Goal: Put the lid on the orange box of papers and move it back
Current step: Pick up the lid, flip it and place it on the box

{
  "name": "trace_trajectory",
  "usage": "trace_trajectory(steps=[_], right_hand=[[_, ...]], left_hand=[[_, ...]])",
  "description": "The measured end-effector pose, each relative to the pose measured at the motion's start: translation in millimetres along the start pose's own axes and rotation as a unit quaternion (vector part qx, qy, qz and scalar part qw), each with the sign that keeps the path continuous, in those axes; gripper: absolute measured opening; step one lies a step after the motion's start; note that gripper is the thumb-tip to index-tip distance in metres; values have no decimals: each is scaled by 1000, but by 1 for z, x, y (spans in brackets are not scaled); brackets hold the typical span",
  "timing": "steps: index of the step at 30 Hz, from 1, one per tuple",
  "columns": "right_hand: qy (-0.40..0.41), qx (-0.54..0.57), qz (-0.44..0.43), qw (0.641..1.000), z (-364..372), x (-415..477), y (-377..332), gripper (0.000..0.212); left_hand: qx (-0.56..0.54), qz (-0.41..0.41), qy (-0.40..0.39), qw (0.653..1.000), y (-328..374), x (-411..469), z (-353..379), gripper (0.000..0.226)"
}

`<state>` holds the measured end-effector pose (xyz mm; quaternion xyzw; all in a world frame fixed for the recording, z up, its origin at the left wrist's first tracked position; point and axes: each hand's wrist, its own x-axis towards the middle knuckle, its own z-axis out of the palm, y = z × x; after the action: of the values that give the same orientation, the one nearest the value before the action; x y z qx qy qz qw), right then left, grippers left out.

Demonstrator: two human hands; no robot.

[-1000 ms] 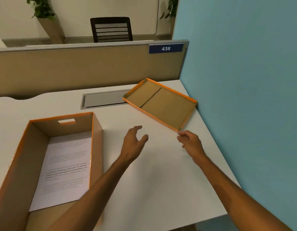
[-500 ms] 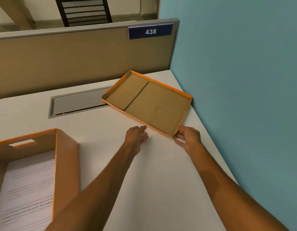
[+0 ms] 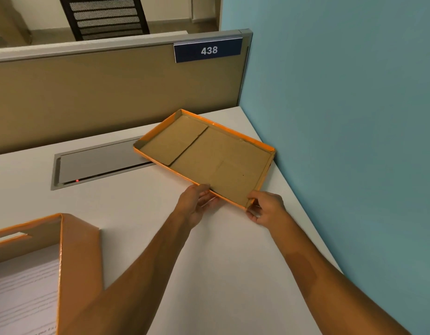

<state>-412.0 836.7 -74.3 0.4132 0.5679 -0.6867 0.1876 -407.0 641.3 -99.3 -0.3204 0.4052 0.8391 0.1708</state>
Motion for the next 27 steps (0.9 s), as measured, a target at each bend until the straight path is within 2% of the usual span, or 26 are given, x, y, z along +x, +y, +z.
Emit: trace_trajectory(steps=[6,8,9,10,12,15,18,20,23,27], right_hand=[[-33,-10,-37,999,-5,-12,-2,15],[-4,-64,-77,995,-8,-19,0,19],[35,-122,-120,985,-10,-24,3,23],[84,-189,-180,962,-13,-30,8,25],[145,-287,-336,885,-21,-44,21,25],[98,-346,-545,758,-34,-65,37,34],[69,-430,-630,643,-28,-82,47,52],[75,-470,-651,591,-16,-92,52,57],[87,-483,-661,568,3,-109,56,53],[97,-428,-665,604,15,-131,59,41]], left_hand=[[-11,41,-42,998,9,-7,-1,23],[-10,48,-48,998,12,-14,-2,28],[-10,51,-49,997,13,-18,-3,29],[-9,55,-49,997,14,-22,-5,30],[0,64,-47,997,18,-32,-8,28],[12,83,-45,995,23,-52,-12,28],[47,117,-36,991,27,-77,-8,28],[70,145,-27,987,28,-97,-1,27],[86,182,2,980,27,-130,17,29],[108,231,47,966,25,-170,39,32]])
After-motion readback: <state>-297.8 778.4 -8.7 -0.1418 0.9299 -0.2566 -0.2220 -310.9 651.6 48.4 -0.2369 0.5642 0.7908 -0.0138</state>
